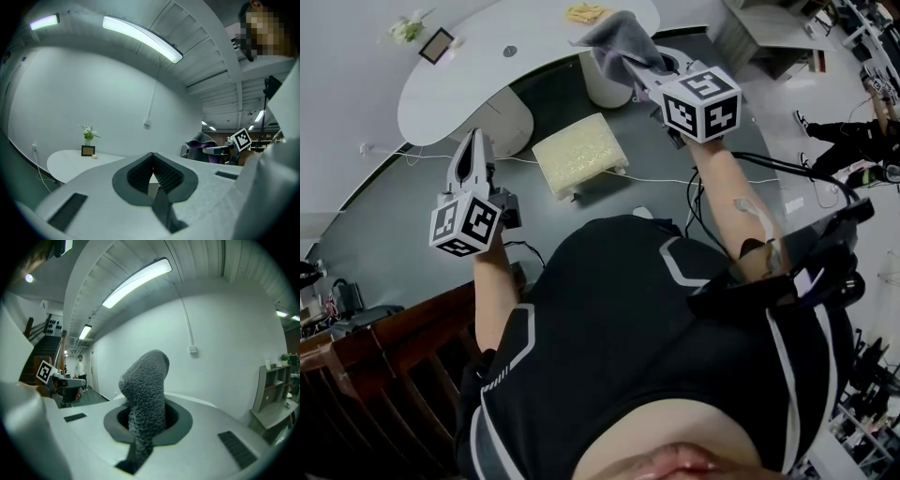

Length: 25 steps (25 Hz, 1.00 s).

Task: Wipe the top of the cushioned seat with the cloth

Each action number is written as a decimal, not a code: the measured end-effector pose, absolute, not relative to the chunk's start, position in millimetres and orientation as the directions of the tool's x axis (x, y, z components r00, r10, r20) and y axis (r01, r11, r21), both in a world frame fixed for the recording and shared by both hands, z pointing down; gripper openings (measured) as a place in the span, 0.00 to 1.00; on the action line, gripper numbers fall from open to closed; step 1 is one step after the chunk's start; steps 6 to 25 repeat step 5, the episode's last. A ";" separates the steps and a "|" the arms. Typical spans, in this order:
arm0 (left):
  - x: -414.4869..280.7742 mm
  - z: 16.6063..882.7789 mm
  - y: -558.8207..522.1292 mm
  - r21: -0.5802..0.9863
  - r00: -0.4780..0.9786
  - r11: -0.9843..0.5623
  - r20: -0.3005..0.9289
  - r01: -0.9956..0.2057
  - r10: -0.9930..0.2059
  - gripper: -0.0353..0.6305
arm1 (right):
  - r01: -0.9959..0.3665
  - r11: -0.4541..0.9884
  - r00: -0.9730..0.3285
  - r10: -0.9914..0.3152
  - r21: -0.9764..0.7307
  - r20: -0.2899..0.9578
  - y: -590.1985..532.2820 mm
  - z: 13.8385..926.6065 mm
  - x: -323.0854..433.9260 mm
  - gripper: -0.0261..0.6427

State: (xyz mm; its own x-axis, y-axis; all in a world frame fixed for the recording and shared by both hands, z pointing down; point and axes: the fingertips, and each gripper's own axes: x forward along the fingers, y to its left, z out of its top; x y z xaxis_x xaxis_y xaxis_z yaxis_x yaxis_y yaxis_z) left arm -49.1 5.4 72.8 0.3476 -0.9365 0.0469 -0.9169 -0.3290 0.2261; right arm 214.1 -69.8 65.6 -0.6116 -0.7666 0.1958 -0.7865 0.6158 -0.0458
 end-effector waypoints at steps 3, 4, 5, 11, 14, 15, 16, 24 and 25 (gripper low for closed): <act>-51.5 71.7 3.8 0.234 0.325 -0.303 0.063 -0.924 -0.944 0.06 | -0.790 0.610 -0.608 -0.771 -0.052 0.189 -70.4 63.3 217.4 0.08; -52.9 70.8 3.4 0.241 0.320 -0.297 0.064 -0.924 -0.945 0.06 | -0.792 0.609 -0.607 -0.772 -0.054 0.188 -70.7 63.0 218.3 0.08; -54.4 69.8 3.1 0.249 0.315 -0.291 0.064 -0.924 -0.947 0.06 | -0.793 0.607 -0.606 -0.773 -0.056 0.188 -71.0 62.7 219.0 0.08; -54.4 69.8 3.1 0.249 0.315 -0.291 0.064 -0.924 -0.947 0.06 | -0.793 0.607 -0.606 -0.773 -0.056 0.188 -71.0 62.7 219.0 0.08; -54.4 69.8 3.1 0.249 0.315 -0.291 0.064 -0.924 -0.947 0.06 | -0.793 0.607 -0.606 -0.773 -0.056 0.188 -71.0 62.7 219.0 0.08; -54.4 69.8 3.1 0.249 0.315 -0.291 0.064 -0.924 -0.947 0.06 | -0.793 0.607 -0.606 -0.773 -0.056 0.188 -71.0 62.7 219.0 0.08; -54.4 69.8 3.1 0.249 0.315 -0.291 0.064 -0.924 -0.947 0.06 | -0.793 0.607 -0.606 -0.773 -0.056 0.188 -71.0 62.7 219.0 0.08; -54.4 69.8 3.1 0.249 0.315 -0.291 0.064 -0.924 -0.947 0.06 | -0.793 0.607 -0.606 -0.773 -0.056 0.188 -71.0 62.7 219.0 0.08; -54.4 69.8 3.1 0.249 0.315 -0.291 0.064 -0.924 -0.947 0.06 | -0.793 0.607 -0.606 -0.773 -0.056 0.188 -71.0 62.7 219.0 0.08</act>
